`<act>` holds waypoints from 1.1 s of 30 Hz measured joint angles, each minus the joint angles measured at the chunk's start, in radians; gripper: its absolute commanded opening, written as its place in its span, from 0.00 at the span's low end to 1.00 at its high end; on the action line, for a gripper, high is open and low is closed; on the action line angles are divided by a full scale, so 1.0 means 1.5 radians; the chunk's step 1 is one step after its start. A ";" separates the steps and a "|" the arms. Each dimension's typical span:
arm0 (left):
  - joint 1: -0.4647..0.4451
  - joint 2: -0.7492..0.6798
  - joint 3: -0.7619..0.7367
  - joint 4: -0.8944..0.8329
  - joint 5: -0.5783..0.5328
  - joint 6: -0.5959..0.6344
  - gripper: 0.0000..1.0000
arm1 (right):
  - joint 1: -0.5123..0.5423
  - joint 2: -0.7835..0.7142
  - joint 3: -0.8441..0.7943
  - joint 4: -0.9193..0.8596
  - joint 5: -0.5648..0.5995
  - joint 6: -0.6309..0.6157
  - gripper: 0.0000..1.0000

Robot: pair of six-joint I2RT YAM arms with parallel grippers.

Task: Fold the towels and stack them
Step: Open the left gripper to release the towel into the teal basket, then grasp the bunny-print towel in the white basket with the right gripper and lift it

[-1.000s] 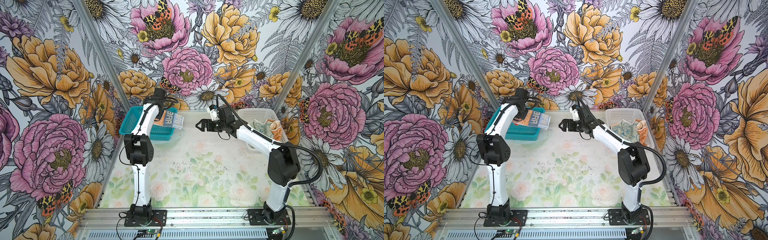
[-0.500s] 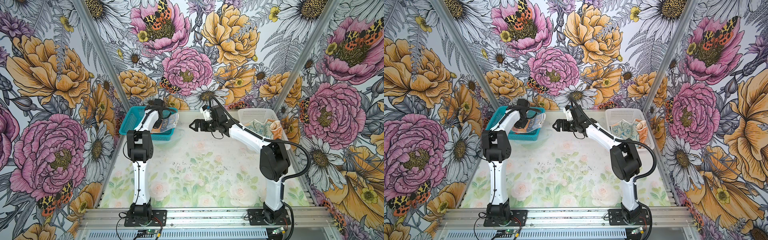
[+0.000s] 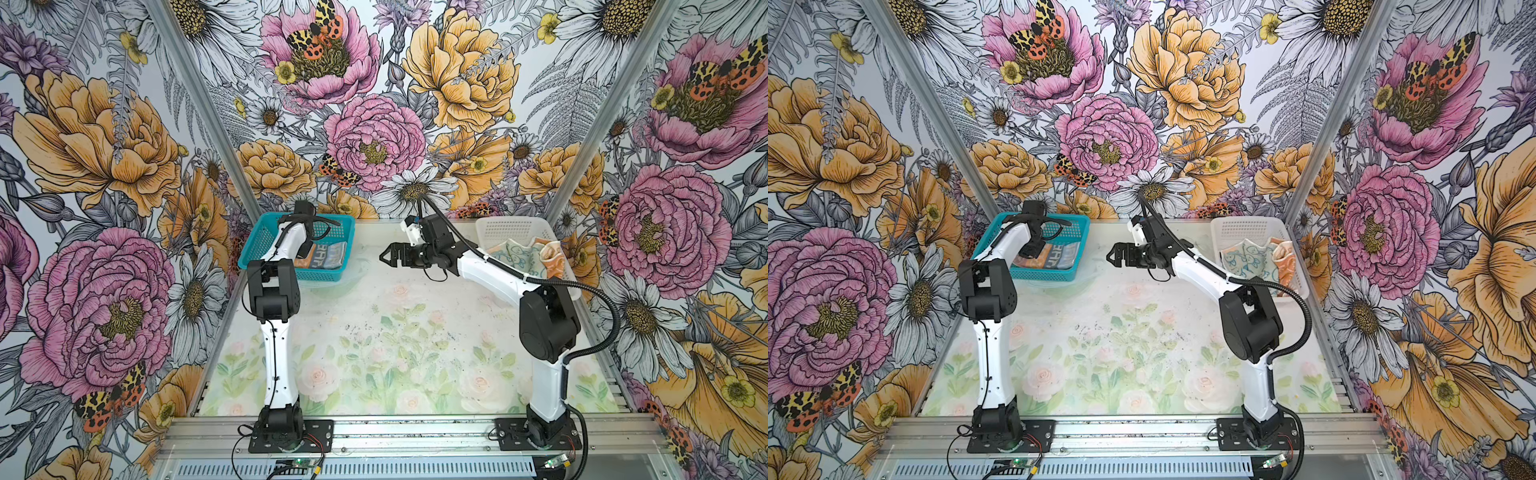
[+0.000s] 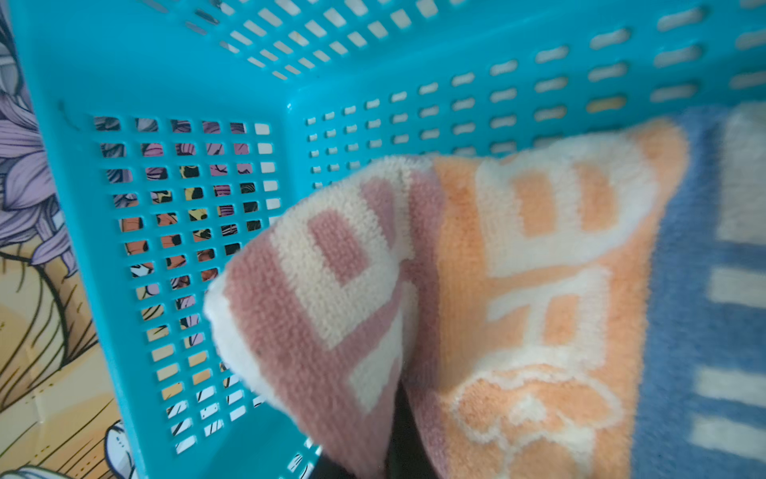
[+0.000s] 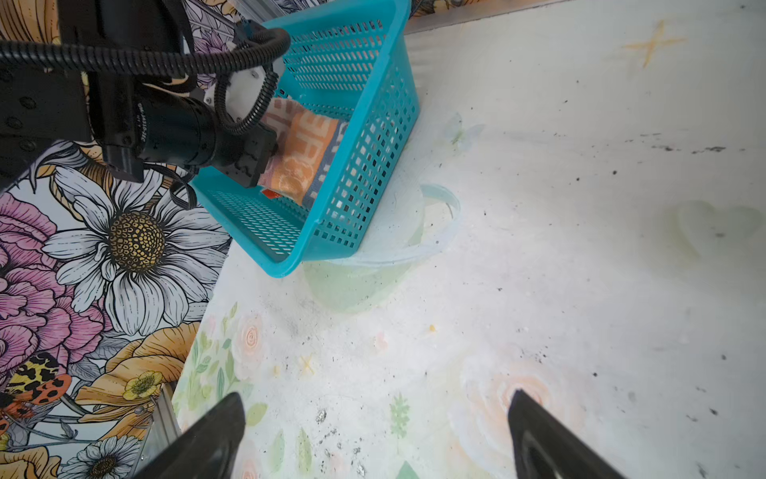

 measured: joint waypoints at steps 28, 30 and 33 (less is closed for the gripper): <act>-0.111 -0.121 0.054 0.014 -0.067 -0.067 0.99 | -0.165 -0.233 -0.070 -0.134 0.151 -0.056 0.99; -0.147 -0.149 0.056 0.018 -0.070 -0.071 0.99 | -0.219 -0.258 -0.093 -0.144 0.179 -0.056 0.99; -0.207 -0.178 0.057 0.025 -0.074 -0.072 0.99 | -0.287 -0.272 -0.125 -0.154 0.213 -0.053 0.99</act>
